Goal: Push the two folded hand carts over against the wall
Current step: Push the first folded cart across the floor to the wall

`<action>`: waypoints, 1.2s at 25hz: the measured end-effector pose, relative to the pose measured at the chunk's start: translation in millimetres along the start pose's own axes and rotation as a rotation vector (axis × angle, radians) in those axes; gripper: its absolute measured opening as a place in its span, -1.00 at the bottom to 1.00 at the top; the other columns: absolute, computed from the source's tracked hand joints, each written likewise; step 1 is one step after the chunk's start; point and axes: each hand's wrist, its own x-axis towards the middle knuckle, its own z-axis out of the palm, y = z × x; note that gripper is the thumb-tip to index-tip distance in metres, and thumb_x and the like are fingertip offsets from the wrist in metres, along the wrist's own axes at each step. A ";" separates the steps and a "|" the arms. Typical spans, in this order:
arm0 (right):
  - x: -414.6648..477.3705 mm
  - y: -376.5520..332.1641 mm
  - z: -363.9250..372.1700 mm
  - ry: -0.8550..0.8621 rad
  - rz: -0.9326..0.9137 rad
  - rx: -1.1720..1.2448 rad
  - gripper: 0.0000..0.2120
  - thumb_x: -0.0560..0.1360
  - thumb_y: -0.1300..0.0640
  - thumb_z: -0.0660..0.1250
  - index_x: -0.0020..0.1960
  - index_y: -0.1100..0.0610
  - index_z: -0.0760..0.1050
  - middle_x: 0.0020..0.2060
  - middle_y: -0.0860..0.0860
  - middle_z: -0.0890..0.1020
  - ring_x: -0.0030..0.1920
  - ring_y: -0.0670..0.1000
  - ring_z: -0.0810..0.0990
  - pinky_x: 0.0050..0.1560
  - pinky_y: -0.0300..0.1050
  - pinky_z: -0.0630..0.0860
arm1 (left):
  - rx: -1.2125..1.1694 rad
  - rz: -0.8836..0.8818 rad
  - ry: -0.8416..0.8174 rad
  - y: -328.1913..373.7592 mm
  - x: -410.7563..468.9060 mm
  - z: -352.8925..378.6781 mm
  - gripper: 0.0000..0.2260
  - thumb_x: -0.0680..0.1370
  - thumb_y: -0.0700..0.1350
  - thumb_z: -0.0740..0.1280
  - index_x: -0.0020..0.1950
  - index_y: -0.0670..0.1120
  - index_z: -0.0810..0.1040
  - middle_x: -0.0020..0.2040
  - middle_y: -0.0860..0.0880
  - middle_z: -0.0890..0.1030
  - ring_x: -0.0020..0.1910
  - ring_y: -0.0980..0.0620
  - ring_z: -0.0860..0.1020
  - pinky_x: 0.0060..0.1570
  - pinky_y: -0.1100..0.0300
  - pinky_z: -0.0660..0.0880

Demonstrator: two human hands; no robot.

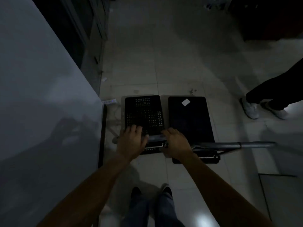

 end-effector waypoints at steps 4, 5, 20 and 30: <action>4.3 3.5 5.4 0.018 -0.007 -0.054 -0.25 0.34 -0.15 0.49 0.41 0.06 0.28 0.26 0.08 0.39 0.24 0.16 0.37 0.20 0.09 0.39 | 0.028 0.003 -0.099 -6.0 -6.6 11.6 -0.49 0.57 0.32 0.06 0.13 -0.08 0.47 0.01 -0.10 0.54 -0.04 -0.18 0.50 -0.04 -0.06 0.44; 6.0 3.9 6.8 0.021 -0.010 -0.067 -0.24 0.35 -0.15 0.48 0.42 0.06 0.25 0.27 0.08 0.38 0.25 0.16 0.35 0.21 0.08 0.38 | 0.016 -0.003 -0.116 -8.0 -7.1 14.6 -0.47 0.56 0.36 0.04 0.13 -0.07 0.46 0.01 -0.09 0.53 -0.04 -0.17 0.50 -0.02 -0.06 0.44; 21.3 0.2 39.2 0.148 -0.053 -0.072 -0.62 0.28 0.08 0.54 -0.02 0.18 0.48 -0.17 0.14 0.55 -0.16 0.20 0.53 -0.10 0.07 0.51 | -0.077 0.055 -0.125 -16.1 -5.7 45.8 -0.40 0.54 0.40 -0.04 0.08 -0.06 0.49 -0.21 -0.05 0.62 -0.31 -0.08 0.57 -0.29 0.07 0.45; 39.6 0.7 56.4 0.252 -0.075 0.031 -0.75 0.31 0.15 0.37 -0.07 0.12 0.37 -0.19 0.08 0.52 -0.19 0.11 0.48 -0.16 0.00 0.45 | -0.163 0.126 -0.009 -37.3 3.4 63.5 -0.44 0.57 0.39 0.02 0.04 -0.05 0.52 -0.27 -0.01 0.60 -0.39 -0.01 0.54 -0.41 0.12 0.47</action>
